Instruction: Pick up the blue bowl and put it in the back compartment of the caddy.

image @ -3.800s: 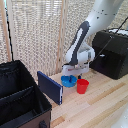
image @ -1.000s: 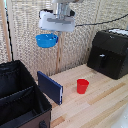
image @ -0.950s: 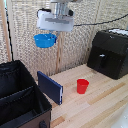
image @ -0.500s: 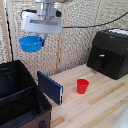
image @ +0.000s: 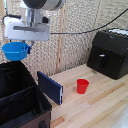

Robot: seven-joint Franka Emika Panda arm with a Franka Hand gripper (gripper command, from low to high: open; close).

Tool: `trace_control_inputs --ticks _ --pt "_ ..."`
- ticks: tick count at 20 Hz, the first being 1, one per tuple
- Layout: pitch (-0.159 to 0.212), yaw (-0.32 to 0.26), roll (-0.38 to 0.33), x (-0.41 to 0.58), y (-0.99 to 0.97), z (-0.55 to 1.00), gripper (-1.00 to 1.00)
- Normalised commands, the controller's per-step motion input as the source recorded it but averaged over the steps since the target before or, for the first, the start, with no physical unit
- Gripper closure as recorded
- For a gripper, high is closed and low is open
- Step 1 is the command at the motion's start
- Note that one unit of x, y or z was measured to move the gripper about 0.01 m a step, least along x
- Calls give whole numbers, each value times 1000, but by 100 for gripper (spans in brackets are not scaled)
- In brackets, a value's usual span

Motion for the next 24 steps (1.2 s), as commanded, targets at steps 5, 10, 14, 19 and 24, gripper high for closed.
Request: trace_control_inputs --ticks 5,10,14,19,24 --pt "-148 19 -184 323 481 -1 100" --pt "-149 117 -249 382 119 -27 100" --pt "-122 150 -262 366 55 -104 100" --pt "-29 95 -106 263 96 -23 -100" --pt "270 0 12 56 247 241 -100"
